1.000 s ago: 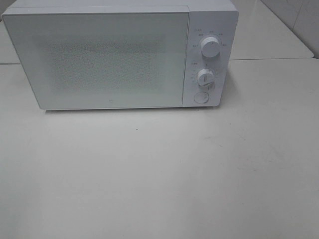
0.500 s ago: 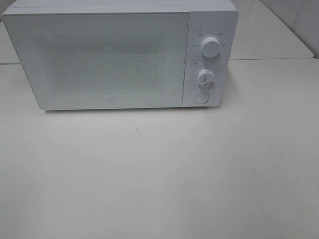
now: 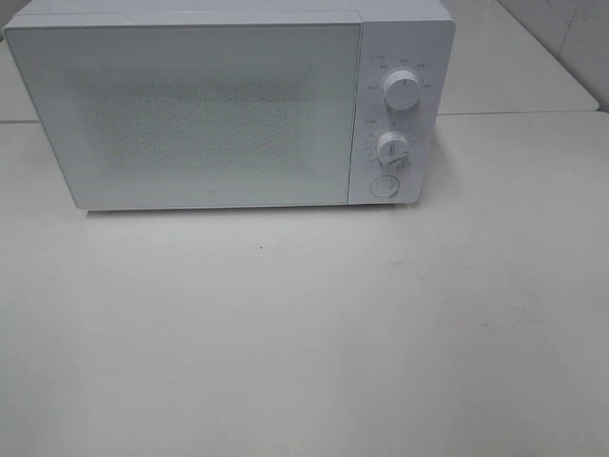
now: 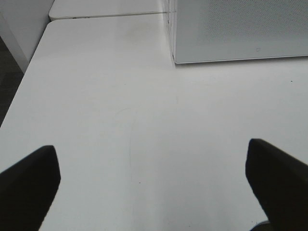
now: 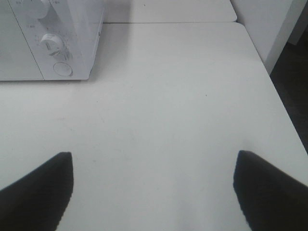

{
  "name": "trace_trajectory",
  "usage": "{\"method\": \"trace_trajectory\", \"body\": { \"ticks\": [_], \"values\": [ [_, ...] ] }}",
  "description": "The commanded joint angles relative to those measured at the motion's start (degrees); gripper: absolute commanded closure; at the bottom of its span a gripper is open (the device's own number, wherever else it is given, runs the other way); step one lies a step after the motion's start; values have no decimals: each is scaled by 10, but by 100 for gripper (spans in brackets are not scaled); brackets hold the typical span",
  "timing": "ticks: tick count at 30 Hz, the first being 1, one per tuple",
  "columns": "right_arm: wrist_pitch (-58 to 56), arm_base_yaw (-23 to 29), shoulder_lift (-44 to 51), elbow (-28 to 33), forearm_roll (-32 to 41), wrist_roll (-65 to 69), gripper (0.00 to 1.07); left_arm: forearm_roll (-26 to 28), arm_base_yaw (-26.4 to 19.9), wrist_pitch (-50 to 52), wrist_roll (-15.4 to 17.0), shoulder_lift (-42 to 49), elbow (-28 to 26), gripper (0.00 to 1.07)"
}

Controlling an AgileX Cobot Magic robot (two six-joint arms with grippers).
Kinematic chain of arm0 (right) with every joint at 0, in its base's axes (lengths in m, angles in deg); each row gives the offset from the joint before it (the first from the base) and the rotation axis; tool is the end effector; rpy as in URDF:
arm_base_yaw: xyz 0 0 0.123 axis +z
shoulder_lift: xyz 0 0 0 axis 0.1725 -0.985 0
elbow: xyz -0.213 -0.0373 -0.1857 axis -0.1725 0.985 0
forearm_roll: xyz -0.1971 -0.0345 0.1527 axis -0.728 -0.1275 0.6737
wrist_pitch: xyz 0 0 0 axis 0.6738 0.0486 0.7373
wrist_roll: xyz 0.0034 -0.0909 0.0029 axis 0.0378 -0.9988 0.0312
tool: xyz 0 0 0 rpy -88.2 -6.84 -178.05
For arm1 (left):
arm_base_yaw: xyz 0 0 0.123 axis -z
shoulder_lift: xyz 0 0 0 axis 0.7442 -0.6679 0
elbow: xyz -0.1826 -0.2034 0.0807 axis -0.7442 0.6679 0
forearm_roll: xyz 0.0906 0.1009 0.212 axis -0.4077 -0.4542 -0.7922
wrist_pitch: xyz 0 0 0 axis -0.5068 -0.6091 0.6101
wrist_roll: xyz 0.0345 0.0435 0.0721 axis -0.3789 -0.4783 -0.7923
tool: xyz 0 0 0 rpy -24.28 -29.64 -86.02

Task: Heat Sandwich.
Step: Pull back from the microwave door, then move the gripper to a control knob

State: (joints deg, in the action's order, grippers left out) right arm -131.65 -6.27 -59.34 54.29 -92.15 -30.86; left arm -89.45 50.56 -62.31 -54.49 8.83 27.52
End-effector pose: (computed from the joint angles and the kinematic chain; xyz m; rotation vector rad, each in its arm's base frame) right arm 0.0331 -0.0051 0.2989 0.0001 1.9956 -0.0297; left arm -0.0046 0.0018 0.2776 0.0683 2.0313 0.0126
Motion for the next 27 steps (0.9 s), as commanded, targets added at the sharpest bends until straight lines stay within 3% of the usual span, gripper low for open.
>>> {"method": "trace_trajectory", "body": {
  "ticks": [1, 27],
  "values": [
    [49, -2, -32, -3, -6, -5, 21, 3, -1, 7, 2, 16, 2, 5],
    [338, -2, -312, -3, -6, 5, 25, 3, -1, 7, 2, 16, 2, 5]
  ]
}}
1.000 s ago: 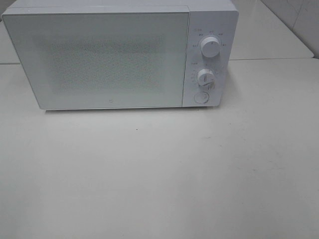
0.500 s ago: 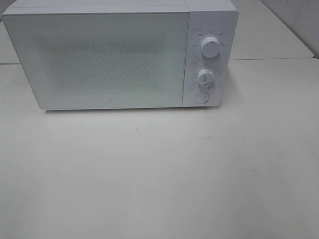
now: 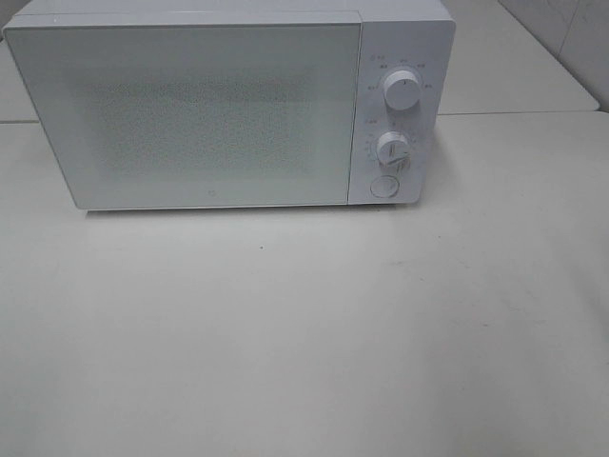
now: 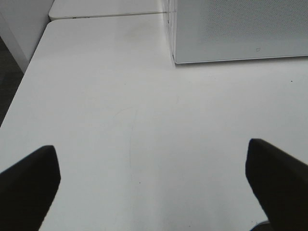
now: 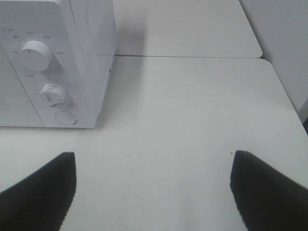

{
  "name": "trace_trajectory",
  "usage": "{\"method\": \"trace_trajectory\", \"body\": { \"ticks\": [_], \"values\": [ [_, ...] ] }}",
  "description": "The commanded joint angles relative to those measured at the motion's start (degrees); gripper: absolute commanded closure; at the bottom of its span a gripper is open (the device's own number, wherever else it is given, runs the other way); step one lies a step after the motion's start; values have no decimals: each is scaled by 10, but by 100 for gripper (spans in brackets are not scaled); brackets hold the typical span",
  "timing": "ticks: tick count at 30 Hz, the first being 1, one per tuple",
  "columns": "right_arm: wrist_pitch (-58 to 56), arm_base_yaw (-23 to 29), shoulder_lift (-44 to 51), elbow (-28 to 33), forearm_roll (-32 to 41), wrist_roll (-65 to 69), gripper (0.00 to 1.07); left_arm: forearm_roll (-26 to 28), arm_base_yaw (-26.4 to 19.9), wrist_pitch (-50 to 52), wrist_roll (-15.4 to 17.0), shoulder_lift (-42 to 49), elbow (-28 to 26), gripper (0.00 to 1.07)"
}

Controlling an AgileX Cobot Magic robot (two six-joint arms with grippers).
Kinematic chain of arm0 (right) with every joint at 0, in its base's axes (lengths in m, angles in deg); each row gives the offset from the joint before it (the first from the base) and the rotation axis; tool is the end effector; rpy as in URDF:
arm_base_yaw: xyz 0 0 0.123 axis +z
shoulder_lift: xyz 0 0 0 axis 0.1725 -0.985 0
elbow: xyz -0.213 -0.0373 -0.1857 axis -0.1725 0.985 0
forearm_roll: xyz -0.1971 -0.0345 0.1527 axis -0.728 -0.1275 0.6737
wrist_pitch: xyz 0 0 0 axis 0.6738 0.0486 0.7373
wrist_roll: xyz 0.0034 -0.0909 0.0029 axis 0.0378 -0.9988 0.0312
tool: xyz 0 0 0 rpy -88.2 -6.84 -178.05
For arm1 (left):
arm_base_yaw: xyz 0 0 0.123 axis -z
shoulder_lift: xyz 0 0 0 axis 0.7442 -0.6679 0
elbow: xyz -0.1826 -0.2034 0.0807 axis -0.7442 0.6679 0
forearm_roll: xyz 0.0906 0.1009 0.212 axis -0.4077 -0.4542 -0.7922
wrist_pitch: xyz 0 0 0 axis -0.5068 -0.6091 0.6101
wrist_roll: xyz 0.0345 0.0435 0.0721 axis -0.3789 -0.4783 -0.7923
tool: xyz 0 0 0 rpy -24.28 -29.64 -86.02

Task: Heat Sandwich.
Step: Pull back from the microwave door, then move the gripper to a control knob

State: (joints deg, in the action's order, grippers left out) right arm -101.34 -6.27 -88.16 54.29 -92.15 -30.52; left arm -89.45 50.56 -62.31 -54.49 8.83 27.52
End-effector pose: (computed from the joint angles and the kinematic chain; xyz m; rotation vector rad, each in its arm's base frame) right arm 0.1428 0.0061 0.2985 -0.0528 1.9711 0.0016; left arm -0.0046 0.0018 0.2776 0.0683 2.0313 0.0126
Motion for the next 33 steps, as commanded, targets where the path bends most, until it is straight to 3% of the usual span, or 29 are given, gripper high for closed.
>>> {"method": "trace_trajectory", "body": {
  "ticks": [1, 25, 29, 33],
  "values": [
    [46, -2, -36, -3, -6, 1, 25, 3, -1, 7, 2, 16, 2, 5],
    [356, -2, -268, 14, -9, 37, 28, 3, -1, 7, 2, 16, 2, 5],
    [441, -2, -296, 48, 25, 13, 28, 3, -1, 7, 2, 16, 2, 5],
    [512, 9, -322, 84, 116, -54, 28, 3, -1, 7, 2, 16, 2, 5]
  ]
}}
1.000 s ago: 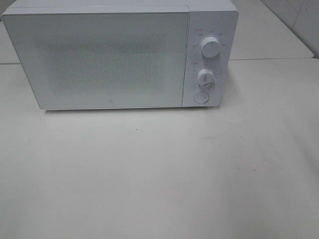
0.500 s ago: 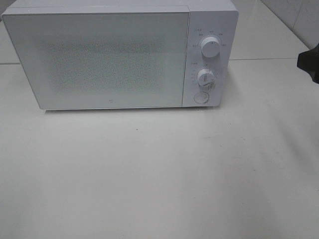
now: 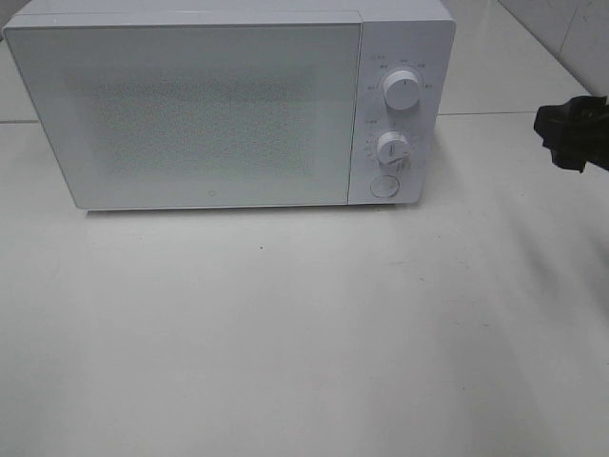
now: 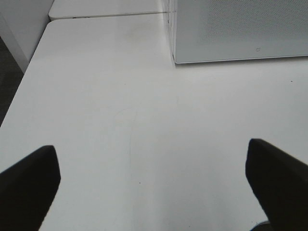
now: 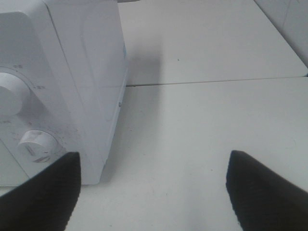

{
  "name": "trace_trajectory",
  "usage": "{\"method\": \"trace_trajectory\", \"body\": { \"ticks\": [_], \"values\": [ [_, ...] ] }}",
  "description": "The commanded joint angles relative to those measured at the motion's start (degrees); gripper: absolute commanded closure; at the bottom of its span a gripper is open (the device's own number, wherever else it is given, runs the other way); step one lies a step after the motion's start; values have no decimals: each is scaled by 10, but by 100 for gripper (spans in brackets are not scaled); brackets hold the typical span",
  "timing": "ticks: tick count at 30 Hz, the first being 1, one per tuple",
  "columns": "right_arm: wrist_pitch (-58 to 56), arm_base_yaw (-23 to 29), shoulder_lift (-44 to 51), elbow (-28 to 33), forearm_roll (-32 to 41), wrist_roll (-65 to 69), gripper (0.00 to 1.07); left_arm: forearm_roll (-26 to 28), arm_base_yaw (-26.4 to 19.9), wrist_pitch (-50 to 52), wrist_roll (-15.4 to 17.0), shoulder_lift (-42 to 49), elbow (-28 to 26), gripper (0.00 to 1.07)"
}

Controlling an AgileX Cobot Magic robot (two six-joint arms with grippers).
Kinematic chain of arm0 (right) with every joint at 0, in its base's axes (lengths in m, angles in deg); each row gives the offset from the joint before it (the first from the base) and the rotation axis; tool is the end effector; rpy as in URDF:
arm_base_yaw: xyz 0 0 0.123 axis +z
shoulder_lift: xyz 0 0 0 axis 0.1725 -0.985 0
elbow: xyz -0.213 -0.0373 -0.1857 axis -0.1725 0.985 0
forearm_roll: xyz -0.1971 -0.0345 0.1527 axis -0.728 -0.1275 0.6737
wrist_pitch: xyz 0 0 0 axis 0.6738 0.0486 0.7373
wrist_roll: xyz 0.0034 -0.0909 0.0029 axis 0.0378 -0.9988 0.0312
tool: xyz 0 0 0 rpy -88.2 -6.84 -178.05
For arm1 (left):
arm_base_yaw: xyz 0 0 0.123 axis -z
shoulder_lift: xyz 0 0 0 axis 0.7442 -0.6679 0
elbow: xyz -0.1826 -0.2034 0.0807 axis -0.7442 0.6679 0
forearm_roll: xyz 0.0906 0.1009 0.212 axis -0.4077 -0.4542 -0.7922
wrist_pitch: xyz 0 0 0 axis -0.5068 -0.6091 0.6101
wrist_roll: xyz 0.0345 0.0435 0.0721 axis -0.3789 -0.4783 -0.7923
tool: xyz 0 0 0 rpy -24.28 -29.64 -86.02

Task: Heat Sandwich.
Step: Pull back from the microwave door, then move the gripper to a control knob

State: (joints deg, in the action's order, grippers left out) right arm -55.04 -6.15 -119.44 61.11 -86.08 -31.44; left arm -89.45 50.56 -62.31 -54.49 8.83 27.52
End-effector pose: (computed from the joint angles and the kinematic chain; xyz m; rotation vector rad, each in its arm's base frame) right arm 0.2306 0.0153 0.2245 0.0063 1.8317 0.0979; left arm -0.0046 0.0018 0.2776 0.0683 2.0313 0.0126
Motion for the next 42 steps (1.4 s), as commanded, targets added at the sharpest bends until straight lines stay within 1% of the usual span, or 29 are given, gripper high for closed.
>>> {"method": "trace_trajectory", "body": {
  "ticks": [1, 2, 4, 5, 6, 9, 10, 11, 14, 15, 16, 19, 20, 21, 23, 24, 25, 28, 32, 33, 37, 38, 40, 42],
  "values": [
    [49, 8, -9, 16, 55, -45, 28, 3, -1, 7, 2, 16, 2, 5],
    [81, 31, -22, 28, 106, -91, 29, 3, -1, 7, 2, 16, 2, 5],
    [113, 60, -36, 38, 143, -124, 29, 3, -1, 7, 2, 16, 2, 5],
    [143, 87, -53, 45, 182, -148, 29, 3, -1, 7, 2, 16, 2, 5],
    [143, 87, -53, 45, 182, -148, 29, 3, -1, 7, 2, 16, 2, 5],
    [186, 127, -78, 47, 227, -170, 29, 3, -1, 7, 2, 16, 2, 5],
    [215, 154, -93, 47, 252, -183, 29, 3, -1, 7, 2, 16, 2, 5],
    [215, 154, -93, 47, 252, -183, 29, 3, -1, 7, 2, 16, 2, 5],
    [258, 200, -120, 47, 297, -205, 29, 3, -1, 7, 2, 16, 2, 5],
    [286, 227, -136, 47, 324, -213, 29, 3, -1, 7, 2, 16, 2, 5],
    [286, 227, -136, 47, 324, -213, 29, 3, -1, 7, 2, 16, 2, 5],
    [326, 268, -162, 44, 361, -223, 29, 3, -1, 7, 2, 16, 2, 5],
    [344, 294, -181, 38, 379, -225, 29, 3, -1, 7, 2, 16, 2, 5],
    [344, 294, -181, 38, 379, -225, 29, 3, -1, 7, 2, 16, 2, 5],
    [351, 313, -198, 29, 398, -225, 30, 3, -1, 7, 2, 16, 2, 5],
    [362, 331, -214, 20, 413, -225, 30, 3, -1, 7, 2, 16, 2, 5],
    [362, 331, -214, 20, 413, -225, 30, 3, -1, 7, 2, 16, 2, 5],
    [380, 370, -245, 1, 446, -229, 31, 3, -1, 7, 2, 16, 2, 5],
    [390, 387, -261, -13, 465, -235, 31, 3, -1, 7, 2, 16, 2, 5],
    [391, 398, -273, -26, 476, -246, 31, 3, -1, 7, 2, 16, 2, 5],
    [391, 404, -284, -44, 477, -261, 31, 3, -1, 7, 2, 16, 2, 5],
    [383, 404, -292, -59, 475, -263, 31, 3, -1, 7, 2, 16, 2, 5],
    [383, 404, -296, -64, 475, -263, 31, 3, -1, 7, 2, 16, 2, 5],
    [385, 404, -313, -81, 475, -263, 31, 3, -1, 7, 2, 16, 2, 5]
  ]
}}
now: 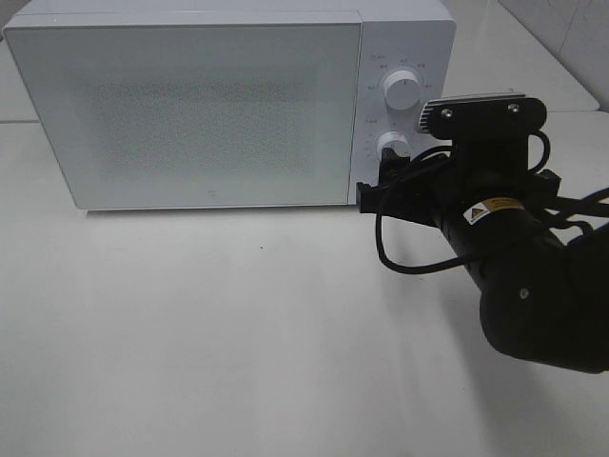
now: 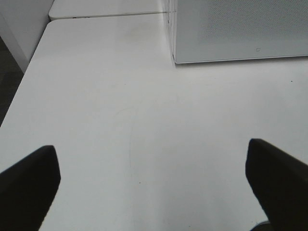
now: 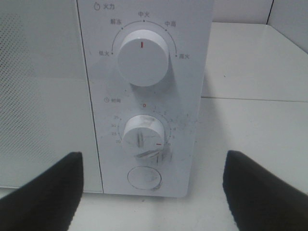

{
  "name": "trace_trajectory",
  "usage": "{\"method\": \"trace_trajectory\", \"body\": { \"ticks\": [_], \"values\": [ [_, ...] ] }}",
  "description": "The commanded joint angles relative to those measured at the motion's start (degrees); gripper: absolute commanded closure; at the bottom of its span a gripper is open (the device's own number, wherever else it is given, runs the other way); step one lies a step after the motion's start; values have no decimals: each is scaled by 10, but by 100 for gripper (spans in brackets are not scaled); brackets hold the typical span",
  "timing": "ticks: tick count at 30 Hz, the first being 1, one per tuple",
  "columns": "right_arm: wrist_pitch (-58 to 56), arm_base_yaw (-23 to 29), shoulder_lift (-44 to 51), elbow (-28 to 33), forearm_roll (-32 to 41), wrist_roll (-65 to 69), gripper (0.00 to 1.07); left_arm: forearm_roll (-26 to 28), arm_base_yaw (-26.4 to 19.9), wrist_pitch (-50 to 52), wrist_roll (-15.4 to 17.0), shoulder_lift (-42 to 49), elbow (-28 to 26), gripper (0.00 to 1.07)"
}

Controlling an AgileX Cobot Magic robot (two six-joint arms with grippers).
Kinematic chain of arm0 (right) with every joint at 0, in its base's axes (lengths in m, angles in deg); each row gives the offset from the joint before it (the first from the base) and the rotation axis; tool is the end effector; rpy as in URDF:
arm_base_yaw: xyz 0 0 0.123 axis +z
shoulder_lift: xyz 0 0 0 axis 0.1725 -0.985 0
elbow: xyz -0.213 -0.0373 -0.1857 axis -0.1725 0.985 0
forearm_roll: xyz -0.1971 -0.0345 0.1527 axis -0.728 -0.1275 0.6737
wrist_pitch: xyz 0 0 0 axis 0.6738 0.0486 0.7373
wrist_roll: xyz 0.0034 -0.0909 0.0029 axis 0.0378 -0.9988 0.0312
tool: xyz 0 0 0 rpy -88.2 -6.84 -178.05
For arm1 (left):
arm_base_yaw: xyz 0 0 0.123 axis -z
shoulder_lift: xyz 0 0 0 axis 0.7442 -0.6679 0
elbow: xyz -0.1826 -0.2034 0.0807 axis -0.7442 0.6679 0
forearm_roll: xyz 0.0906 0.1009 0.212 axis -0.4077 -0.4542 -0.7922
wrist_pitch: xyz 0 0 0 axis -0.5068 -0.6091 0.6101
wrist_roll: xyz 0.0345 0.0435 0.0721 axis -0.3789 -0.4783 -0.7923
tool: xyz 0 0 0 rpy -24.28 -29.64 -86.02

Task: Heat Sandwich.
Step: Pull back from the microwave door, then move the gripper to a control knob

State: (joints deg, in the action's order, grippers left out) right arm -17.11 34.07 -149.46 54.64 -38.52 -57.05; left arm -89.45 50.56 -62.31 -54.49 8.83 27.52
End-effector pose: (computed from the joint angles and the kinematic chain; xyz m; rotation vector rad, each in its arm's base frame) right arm 0.2429 0.1493 0.1601 -0.0791 1.6969 -0.0382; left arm -0.0046 0.0018 0.2776 0.0683 2.0313 0.0126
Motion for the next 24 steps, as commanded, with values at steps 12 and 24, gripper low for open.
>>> {"method": "trace_trajectory", "body": {
  "ticks": [12, 24],
  "values": [
    [15, -4, -72, -62, -1, 9, 31, 3, -1, 7, 2, 16, 2, 5],
    [4, -54, -131, -121, -23, 12, 31, 3, -1, 7, 2, 16, 2, 5]
  ]
}}
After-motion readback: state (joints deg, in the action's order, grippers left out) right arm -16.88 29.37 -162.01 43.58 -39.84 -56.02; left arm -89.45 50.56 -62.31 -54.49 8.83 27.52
